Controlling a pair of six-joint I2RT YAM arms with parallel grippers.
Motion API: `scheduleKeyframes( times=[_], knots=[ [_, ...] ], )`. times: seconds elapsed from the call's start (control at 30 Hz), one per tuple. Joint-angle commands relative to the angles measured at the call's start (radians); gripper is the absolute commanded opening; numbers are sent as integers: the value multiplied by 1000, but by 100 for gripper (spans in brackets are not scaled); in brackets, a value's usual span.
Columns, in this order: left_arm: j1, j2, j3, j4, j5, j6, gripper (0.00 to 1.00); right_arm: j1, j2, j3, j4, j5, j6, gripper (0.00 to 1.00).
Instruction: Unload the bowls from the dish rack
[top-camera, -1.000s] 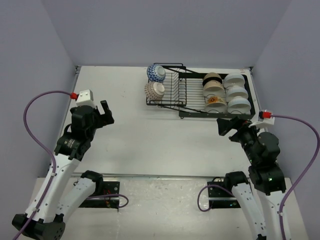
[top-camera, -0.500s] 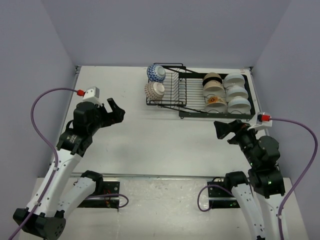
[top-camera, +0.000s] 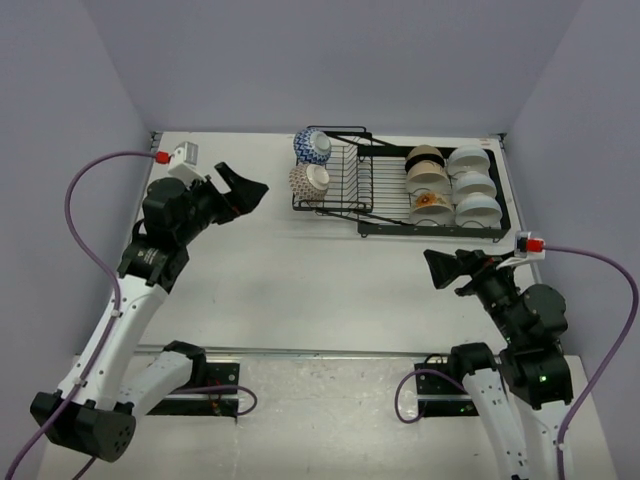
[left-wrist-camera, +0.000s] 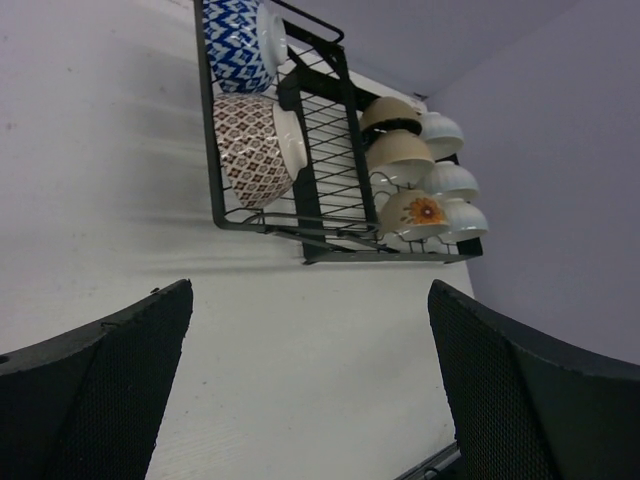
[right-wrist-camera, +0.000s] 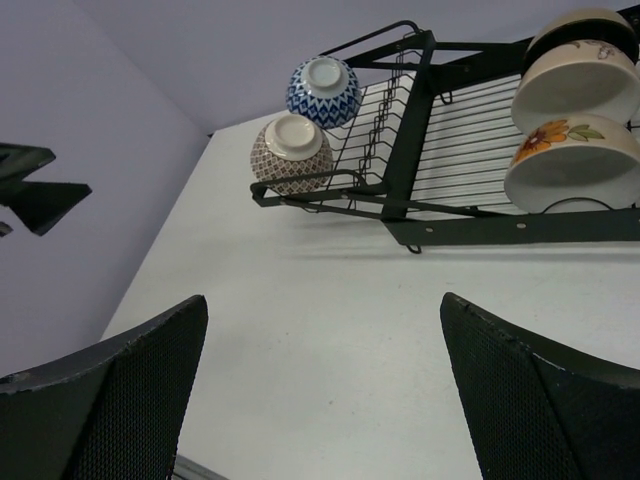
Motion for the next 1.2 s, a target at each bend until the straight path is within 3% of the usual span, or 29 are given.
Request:
scheduleKeyframes(
  times=[0.0, 0.23, 0.4, 0.67, 0.87, 0.97, 1.17],
  knots=[
    [52, 54, 40, 244, 123, -130, 100, 4, -12, 41, 20, -44, 6, 99],
    [144, 401, 70, 722, 448, -400, 100, 4, -18, 41, 23, -73, 15, 99],
    [173, 674, 207, 904, 524, -492, 100, 4, -2, 36, 22, -113, 13, 99],
    [224, 1040, 431, 1042, 588, -546, 100, 4, 29, 28, 23, -113, 12, 99],
    [248, 1396, 639, 1442, 695, -830, 100, 4, 48, 53, -4, -87, -8, 99],
    [251, 1510, 759, 1448, 720, -867, 100, 4, 57, 57, -12, -64, -16, 99],
    [248, 1599, 845, 1409, 734, -859, 100, 4, 81, 48, 2, -70, -17, 99]
  ],
)
